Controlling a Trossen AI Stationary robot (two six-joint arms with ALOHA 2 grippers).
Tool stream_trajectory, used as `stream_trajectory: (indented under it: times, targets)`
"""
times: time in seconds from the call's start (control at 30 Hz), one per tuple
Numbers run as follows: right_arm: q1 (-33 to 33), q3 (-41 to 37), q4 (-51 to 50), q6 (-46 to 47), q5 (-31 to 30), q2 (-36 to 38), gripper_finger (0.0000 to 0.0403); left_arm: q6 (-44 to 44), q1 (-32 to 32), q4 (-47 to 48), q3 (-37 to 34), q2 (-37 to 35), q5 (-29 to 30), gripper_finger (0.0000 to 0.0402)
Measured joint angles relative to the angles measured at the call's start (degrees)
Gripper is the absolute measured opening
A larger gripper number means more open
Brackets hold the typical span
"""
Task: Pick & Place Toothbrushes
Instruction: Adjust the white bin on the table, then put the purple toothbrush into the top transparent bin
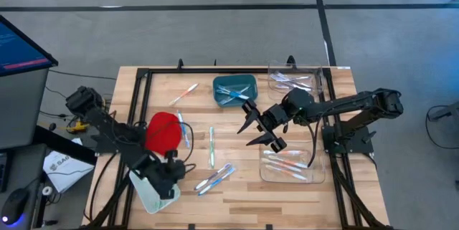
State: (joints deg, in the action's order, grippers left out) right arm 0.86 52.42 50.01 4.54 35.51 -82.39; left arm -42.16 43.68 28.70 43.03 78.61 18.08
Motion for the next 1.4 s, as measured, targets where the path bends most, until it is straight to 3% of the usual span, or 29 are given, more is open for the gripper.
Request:
stream_trajectory:
  times: [0.4,0.73,0.97,1.2,1.4]
  targets:
    - [0.22,0.02,0.21,0.00,0.00,0.02,0.0196,-0.10,0.88,-3.92,0.00,3.15,-14.21,0.0000]
    - [0.26,0.02,0.23,0.00,0.00,0.02,0.0196,-4.80,5.40,-3.64,0.00,3.15,-20.86,0.0000]
    - [0.26,0.02,0.23,0.00,0.00,0.02,0.0194,-9.18,8.69,-3.78,0.00,3.13,-22.32,0.0000]
    - [0.26,0.02,0.25,0.00,0.00,0.02,0.0196,-8.26,9.46,-4.42,0.04,1.95,-18.74,0.0000]
    - [0.26,0.02,0.32,0.00,0.00,0.02,0.0196,-3.88,7.43,-5.22,0.08,-4.51,-6.48,0.0000]
